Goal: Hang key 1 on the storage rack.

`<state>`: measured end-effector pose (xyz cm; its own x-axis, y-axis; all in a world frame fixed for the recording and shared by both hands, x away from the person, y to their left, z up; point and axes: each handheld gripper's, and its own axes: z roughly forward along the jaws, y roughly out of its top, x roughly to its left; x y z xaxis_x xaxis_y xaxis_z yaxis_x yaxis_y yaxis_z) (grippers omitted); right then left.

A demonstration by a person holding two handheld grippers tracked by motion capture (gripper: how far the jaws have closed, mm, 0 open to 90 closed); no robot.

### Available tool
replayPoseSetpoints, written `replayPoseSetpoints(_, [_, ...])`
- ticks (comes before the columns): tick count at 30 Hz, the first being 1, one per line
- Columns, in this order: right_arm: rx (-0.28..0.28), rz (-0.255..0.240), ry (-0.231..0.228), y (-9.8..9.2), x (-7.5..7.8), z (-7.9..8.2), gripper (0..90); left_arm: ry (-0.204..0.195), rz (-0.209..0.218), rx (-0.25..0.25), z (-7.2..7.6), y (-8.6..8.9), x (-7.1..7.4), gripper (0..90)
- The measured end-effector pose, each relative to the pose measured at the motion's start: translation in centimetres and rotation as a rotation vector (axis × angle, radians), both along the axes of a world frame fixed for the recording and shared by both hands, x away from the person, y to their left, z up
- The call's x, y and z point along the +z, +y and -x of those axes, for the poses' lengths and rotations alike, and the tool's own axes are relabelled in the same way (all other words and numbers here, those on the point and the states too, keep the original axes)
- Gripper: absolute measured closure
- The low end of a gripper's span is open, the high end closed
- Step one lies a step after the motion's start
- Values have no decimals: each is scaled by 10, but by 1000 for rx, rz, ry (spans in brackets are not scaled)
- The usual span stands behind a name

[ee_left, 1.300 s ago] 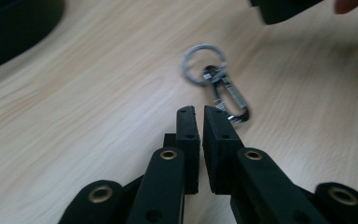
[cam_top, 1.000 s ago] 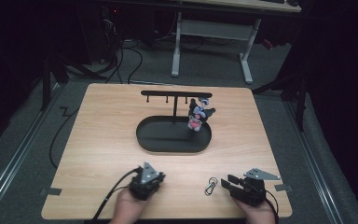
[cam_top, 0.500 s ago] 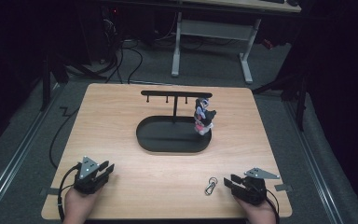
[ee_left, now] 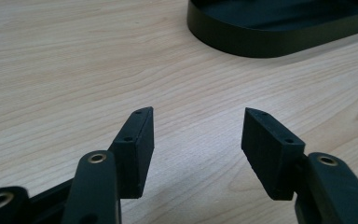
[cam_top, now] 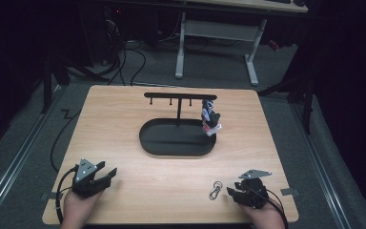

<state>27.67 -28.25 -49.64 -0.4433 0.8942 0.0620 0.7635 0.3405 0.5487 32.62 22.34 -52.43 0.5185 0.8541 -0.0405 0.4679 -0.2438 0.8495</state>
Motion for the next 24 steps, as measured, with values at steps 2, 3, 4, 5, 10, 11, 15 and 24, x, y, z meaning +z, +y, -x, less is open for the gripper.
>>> replayPoseSetpoints(2, [23,28,31,4,3,-1,578,2,2,-10,0,-1,0,446])
replayPoseSetpoints(3, [32,46,44,5,4,-2,578,3,2,-13,0,-2,0,445])
replayPoseSetpoints(4, [39,58,60,7,5,-3,577,2,0,-15,1,-2,0,444])
replayPoseSetpoints(5, [46,67,73,8,6,-3,576,2,-1,-15,1,-2,1,443])
replayPoseSetpoints(10, [66,88,126,12,10,-7,569,0,6,-12,1,1,2,440])
replayPoseSetpoints(11, [67,88,137,13,11,-8,568,-1,7,-10,1,1,2,439])
replayPoseSetpoints(15, [74,101,177,14,13,-12,562,0,12,-6,1,3,2,439])
replayPoseSetpoints(24, [107,152,253,19,15,-17,552,3,5,-15,1,1,1,439])
